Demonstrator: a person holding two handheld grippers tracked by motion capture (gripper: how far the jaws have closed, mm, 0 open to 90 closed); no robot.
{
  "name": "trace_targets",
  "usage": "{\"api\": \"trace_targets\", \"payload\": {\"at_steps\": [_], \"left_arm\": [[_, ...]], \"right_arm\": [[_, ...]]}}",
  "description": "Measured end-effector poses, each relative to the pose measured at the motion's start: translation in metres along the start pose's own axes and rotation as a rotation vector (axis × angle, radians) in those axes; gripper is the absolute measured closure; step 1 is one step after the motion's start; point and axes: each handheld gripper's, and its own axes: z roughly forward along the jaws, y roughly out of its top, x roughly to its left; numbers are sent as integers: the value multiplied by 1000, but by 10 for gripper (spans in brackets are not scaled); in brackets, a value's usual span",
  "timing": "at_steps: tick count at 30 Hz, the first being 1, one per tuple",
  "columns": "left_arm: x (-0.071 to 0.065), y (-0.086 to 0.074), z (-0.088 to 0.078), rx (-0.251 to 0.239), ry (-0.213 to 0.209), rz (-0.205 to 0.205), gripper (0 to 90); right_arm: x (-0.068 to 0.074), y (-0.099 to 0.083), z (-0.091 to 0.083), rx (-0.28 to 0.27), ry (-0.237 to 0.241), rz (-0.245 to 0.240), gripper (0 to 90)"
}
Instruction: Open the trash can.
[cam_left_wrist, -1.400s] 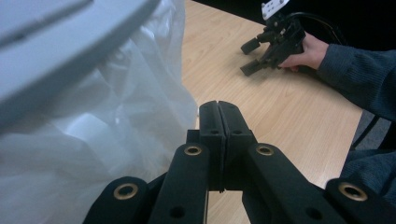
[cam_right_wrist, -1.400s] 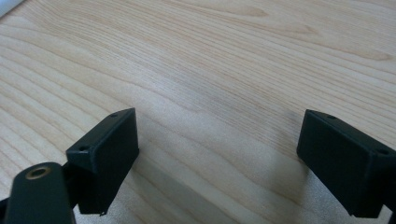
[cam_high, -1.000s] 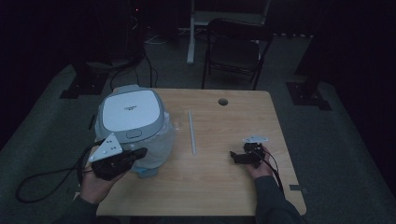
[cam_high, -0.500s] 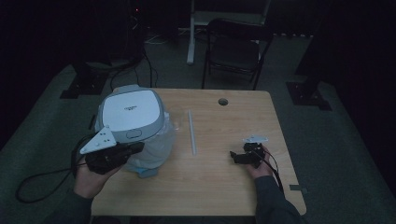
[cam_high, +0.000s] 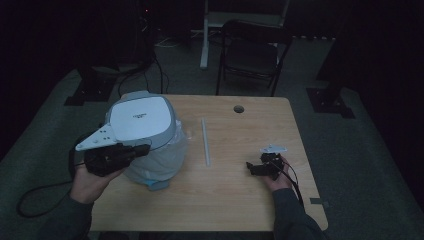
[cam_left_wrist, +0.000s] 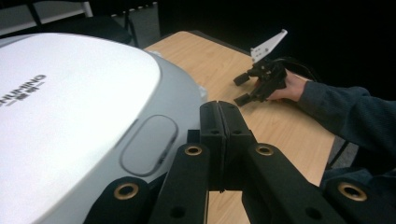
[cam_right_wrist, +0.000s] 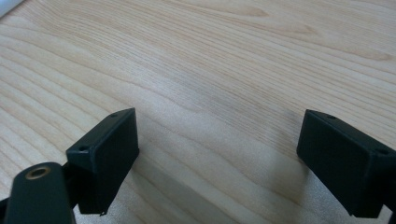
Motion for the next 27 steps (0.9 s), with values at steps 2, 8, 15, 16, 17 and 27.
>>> {"api": "trace_targets", "payload": {"at_steps": [2,8,15,16,17,27], "left_arm": [[3,-1,0,6,32,-7,900],[8,-4,0,5,60,-28,900],[11,-4,2,6,96,-37,900],[11,-4,3,8,99,-36,900],[11,-4,3,9,100,-36,900],[11,-5,6,-1,116,-37,900]], "right_arm": [[0,0,0,0,0,0,118],[0,0,0,0,0,0,118],[0,0,0,0,0,0,118],[0,0,0,0,0,0,118],[0,0,0,0,0,0,118],[0,0,0,0,0,0,118]]}}
